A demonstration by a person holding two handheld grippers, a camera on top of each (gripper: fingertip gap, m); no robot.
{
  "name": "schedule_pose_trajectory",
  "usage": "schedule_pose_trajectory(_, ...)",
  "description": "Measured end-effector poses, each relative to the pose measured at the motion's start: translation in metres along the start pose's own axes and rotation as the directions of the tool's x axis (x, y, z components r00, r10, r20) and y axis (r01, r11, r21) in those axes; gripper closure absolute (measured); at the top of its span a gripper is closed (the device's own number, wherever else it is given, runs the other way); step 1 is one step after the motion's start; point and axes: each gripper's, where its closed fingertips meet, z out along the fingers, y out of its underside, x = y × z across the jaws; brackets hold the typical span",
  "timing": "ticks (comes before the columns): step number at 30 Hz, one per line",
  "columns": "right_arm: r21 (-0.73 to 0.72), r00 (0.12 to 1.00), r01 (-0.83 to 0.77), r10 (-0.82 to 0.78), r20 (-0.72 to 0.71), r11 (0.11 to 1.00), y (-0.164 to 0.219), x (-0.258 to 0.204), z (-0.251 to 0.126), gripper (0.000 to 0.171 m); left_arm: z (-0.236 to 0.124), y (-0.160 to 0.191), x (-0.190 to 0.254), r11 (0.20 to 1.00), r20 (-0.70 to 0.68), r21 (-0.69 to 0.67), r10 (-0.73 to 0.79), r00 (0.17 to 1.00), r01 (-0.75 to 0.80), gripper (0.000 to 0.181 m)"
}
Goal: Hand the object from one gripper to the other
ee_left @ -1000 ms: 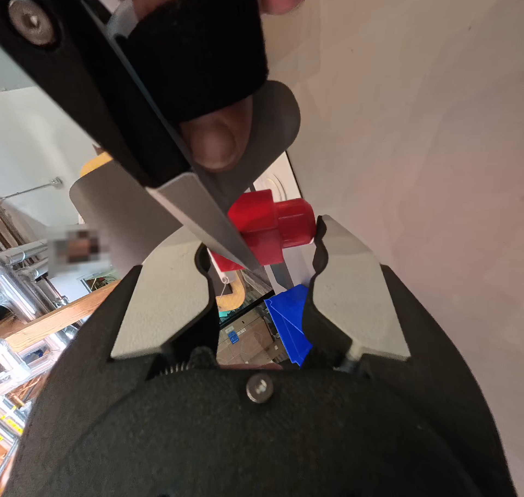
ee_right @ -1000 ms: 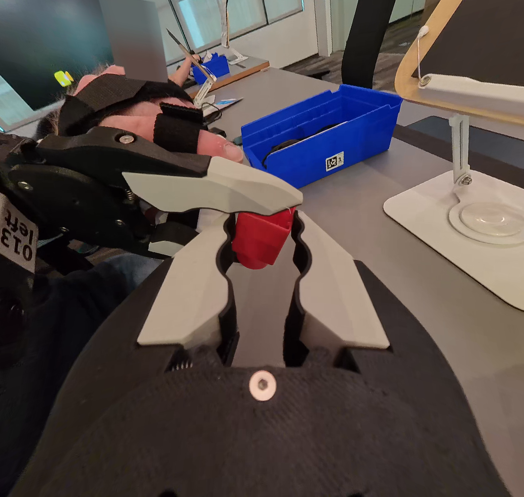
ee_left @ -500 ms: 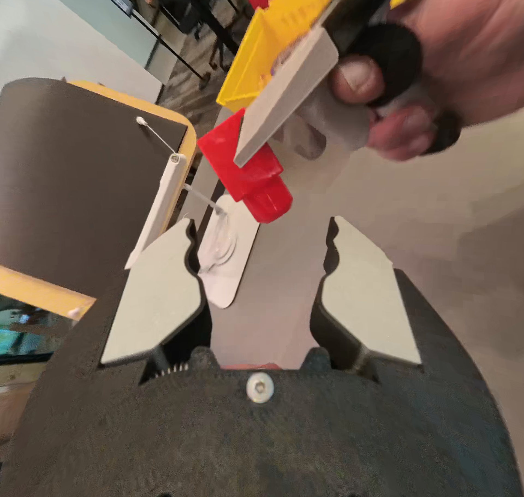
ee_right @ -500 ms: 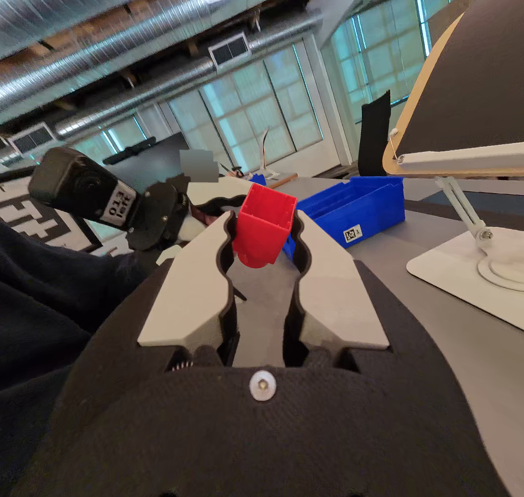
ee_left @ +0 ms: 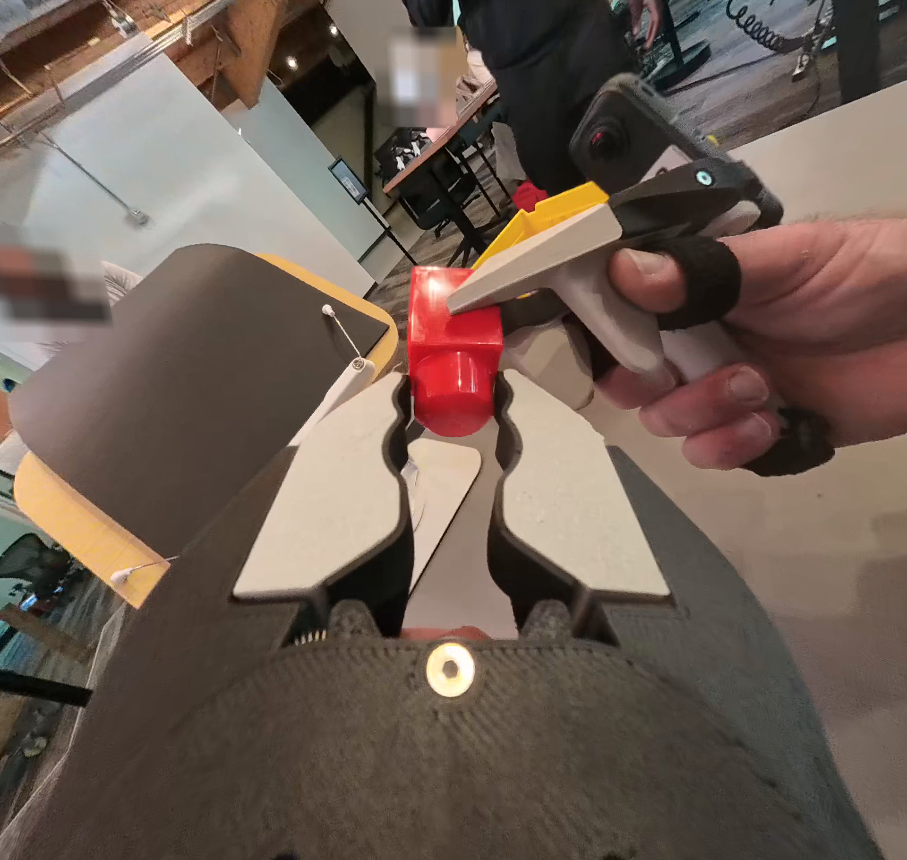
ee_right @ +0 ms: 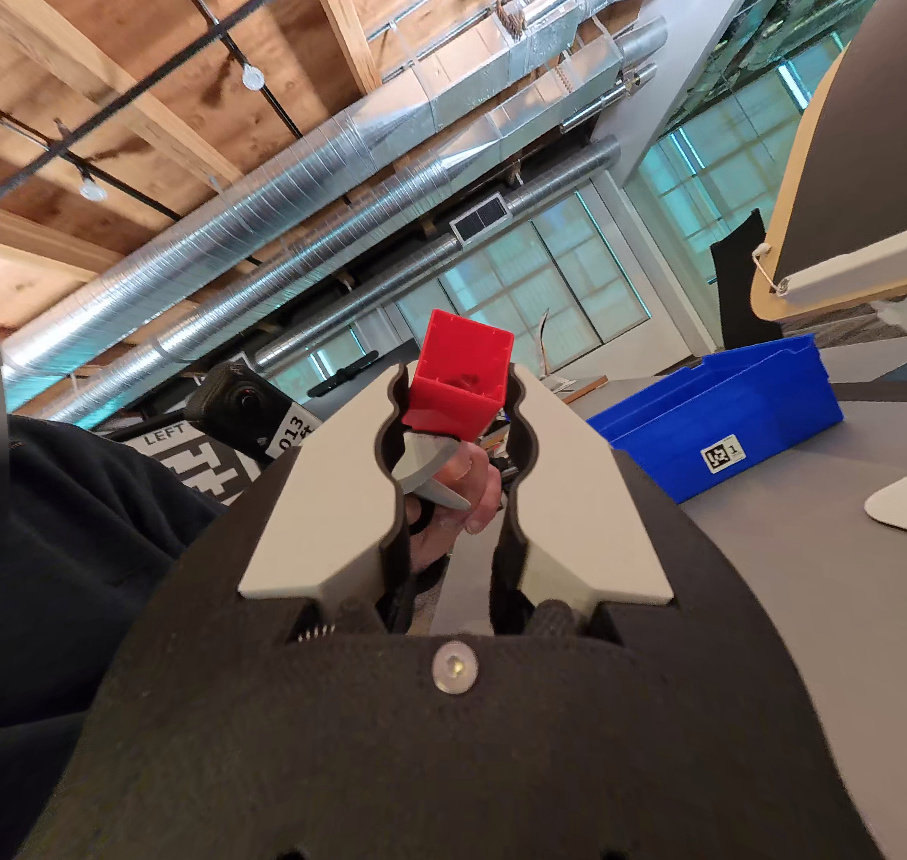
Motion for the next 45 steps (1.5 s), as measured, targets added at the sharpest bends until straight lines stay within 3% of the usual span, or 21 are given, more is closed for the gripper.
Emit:
schedule_pose_trajectory(14,0.001,0.994,-0.090,0.090,0.055,0.996,0.015,-0.007,-0.008,0.135,0.002,-0.009,0.016,0.992,-0.051,0.031,0.127,0.991,-0.125,0.146)
schedule_pose_trajectory(17,-0.064,0.997,-0.067,0.069,0.028,0.996,0.023,-0.005,-0.010,0.134,0.001,-0.006,0.019,0.988,-0.102,0.008,0.156,0.982,-0.156,0.146)
schedule_pose_trajectory(21,-0.250,0.991,0.073,-0.099,-0.093,0.966,0.033,0.006,-0.017,0.123,-0.001,0.005,0.018,0.963,-0.182,-0.073,0.244,0.953,-0.260,0.146)
schedule_pose_trajectory(25,-0.399,0.953,0.145,-0.236,-0.189,0.906,0.034,0.012,-0.019,0.112,-0.003,0.015,0.007,0.914,-0.237,-0.173,0.323,0.916,-0.367,0.146)
schedule_pose_trajectory(30,-0.522,0.884,0.165,-0.360,-0.297,0.837,0.041,0.022,-0.010,0.096,0.003,0.029,0.003,0.780,-0.237,-0.302,0.495,0.836,-0.547,0.146)
schedule_pose_trajectory(35,-0.589,0.863,0.133,-0.385,-0.326,0.797,0.059,0.035,-0.002,0.099,0.010,0.036,0.020,0.672,-0.269,-0.340,0.600,0.753,-0.657,0.146)
schedule_pose_trajectory(41,-0.581,0.867,0.150,-0.389,-0.312,0.800,0.062,0.039,-0.003,0.104,0.012,0.042,0.022,0.640,-0.280,-0.356,0.623,0.731,-0.681,0.146)
schedule_pose_trajectory(45,-0.480,0.927,0.113,-0.267,-0.265,0.870,0.054,0.029,0.000,0.104,0.012,0.033,0.021,0.694,-0.229,-0.315,0.607,0.761,-0.648,0.145)
